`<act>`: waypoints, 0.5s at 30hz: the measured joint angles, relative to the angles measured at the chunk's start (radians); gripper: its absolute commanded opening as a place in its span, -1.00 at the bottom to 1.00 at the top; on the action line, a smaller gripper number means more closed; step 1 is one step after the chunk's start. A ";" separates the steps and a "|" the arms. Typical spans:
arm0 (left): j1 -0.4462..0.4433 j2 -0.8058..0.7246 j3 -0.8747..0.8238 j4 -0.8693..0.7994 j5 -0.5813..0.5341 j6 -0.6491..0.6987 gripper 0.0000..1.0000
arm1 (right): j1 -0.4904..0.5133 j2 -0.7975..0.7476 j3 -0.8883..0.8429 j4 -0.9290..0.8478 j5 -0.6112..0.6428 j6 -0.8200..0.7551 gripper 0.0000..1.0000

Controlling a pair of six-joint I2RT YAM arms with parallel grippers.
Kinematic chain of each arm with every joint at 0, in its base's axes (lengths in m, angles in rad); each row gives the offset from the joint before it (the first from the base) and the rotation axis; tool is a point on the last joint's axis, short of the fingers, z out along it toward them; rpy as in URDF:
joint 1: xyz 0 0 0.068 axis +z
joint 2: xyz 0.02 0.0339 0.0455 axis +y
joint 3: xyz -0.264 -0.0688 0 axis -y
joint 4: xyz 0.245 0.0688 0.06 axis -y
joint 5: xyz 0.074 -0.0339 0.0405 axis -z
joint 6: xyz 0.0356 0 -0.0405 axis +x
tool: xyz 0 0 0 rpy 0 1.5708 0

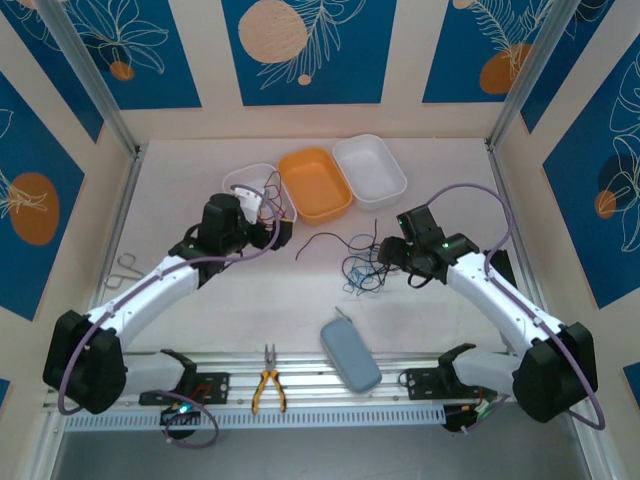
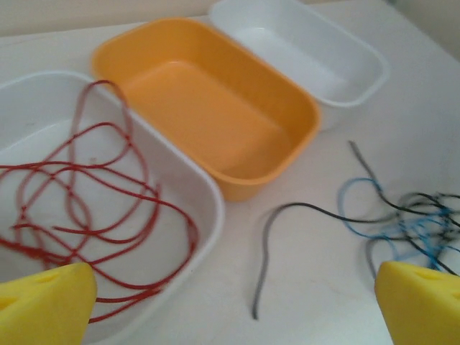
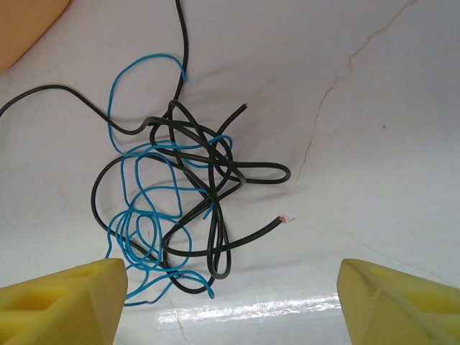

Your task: Untangle the cables

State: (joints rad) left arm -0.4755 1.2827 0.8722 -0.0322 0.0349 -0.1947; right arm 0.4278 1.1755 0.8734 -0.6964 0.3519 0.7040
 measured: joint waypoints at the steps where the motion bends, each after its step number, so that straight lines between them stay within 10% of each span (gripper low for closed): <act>1: 0.000 0.035 0.045 -0.026 -0.038 -0.008 0.62 | 0.000 0.011 0.004 0.000 -0.003 -0.001 0.54; 15: 0.051 0.715 0.834 -0.253 -0.289 -0.044 0.13 | -0.004 0.039 0.010 0.004 -0.008 0.000 0.65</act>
State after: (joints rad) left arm -0.4240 1.9972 1.7058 -0.2852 -0.2539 -0.2386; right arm 0.4240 1.2144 0.8829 -0.6922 0.3435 0.7036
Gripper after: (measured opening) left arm 0.576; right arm 0.822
